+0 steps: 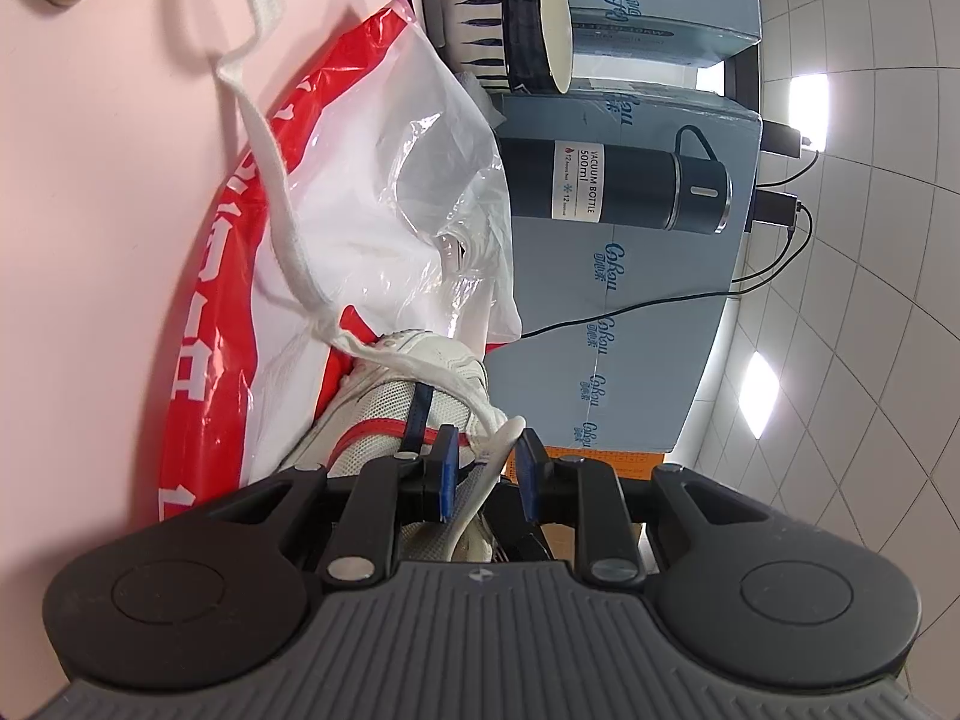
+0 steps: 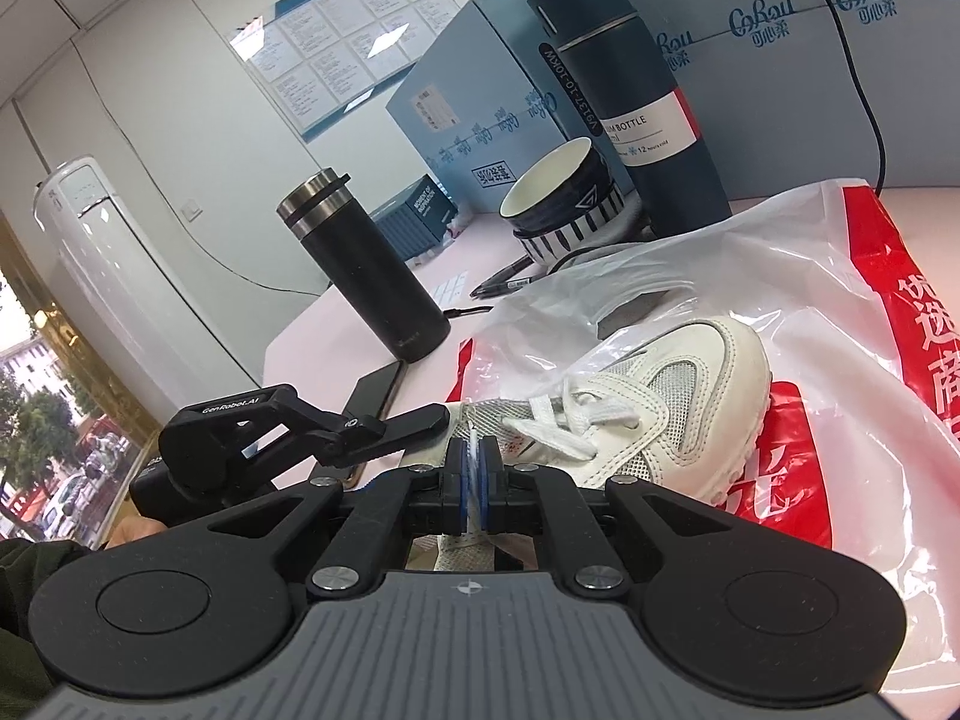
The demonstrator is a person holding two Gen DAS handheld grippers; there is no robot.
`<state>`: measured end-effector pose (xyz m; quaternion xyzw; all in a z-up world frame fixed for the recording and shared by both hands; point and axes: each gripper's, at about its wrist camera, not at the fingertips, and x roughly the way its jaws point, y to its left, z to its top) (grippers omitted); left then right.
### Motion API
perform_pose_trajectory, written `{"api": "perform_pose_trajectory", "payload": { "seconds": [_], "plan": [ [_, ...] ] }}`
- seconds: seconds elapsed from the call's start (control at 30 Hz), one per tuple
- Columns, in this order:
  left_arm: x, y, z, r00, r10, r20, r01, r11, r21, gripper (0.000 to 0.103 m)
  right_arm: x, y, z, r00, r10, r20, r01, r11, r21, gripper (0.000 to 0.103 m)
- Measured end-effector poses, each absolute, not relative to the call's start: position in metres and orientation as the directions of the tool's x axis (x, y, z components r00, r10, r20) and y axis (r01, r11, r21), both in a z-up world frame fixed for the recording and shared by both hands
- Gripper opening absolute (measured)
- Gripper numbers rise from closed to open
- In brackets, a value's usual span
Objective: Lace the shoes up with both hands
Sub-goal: 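Hold the lace with the left tool while the right tool opens near the sneaker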
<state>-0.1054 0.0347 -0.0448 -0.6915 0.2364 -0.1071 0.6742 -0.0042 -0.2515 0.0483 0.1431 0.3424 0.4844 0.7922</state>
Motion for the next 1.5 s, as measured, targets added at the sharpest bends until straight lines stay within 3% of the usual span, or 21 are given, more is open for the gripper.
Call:
{"api": "perform_pose_trajectory", "payload": {
  "seconds": [0.57,0.77,0.87,0.93,1.0,1.03,1.27,1.33,1.4,1.5],
  "plan": [
    [-0.108,0.034,-0.045,0.864,-0.472,-0.176,-0.187,0.024,-0.982,0.022,-0.002,-0.245,0.048,0.314,0.862,-0.398,-0.672,0.498,0.548,0.004],
    [-0.109,0.034,-0.044,0.864,-0.471,-0.176,-0.189,0.021,-0.982,0.022,0.005,-0.255,0.045,0.323,0.893,-0.315,-0.61,0.451,0.652,0.008],
    [-0.109,0.034,-0.044,0.863,-0.473,-0.177,-0.189,0.023,-0.982,0.022,0.01,-0.268,0.046,0.341,0.911,-0.231,-0.559,0.394,0.73,0.053],
    [-0.109,0.034,-0.044,0.863,-0.473,-0.178,-0.189,0.024,-0.982,0.022,0.01,-0.274,0.053,0.351,0.912,-0.214,-0.56,0.387,0.732,0.055],
    [-0.109,0.034,-0.044,0.863,-0.472,-0.178,-0.19,0.023,-0.982,0.022,0.01,-0.278,0.062,0.359,0.903,-0.235,-0.575,0.412,0.706,0.067],
    [-0.109,0.033,-0.044,0.863,-0.472,-0.178,-0.19,0.023,-0.982,0.022,0.01,-0.279,0.067,0.364,0.899,-0.245,-0.583,0.425,0.693,0.068],
    [-0.108,0.033,-0.044,0.863,-0.471,-0.18,-0.188,0.031,-0.982,0.023,-0.022,-0.266,0.083,0.388,0.827,-0.405,-0.749,0.54,0.385,0.064],
    [-0.107,0.033,-0.043,0.863,-0.471,-0.182,-0.188,0.034,-0.982,0.023,-0.029,-0.262,0.082,0.383,0.82,-0.426,-0.759,0.542,0.361,0.058],
    [-0.107,0.033,-0.043,0.863,-0.471,-0.184,-0.19,0.036,-0.981,0.023,-0.033,-0.259,0.08,0.387,0.807,-0.446,-0.755,0.555,0.35,0.045],
    [-0.107,0.033,-0.043,0.863,-0.47,-0.184,-0.189,0.038,-0.981,0.024,-0.033,-0.261,0.077,0.397,0.804,-0.442,-0.737,0.566,0.368,0.045]
  ]
}}
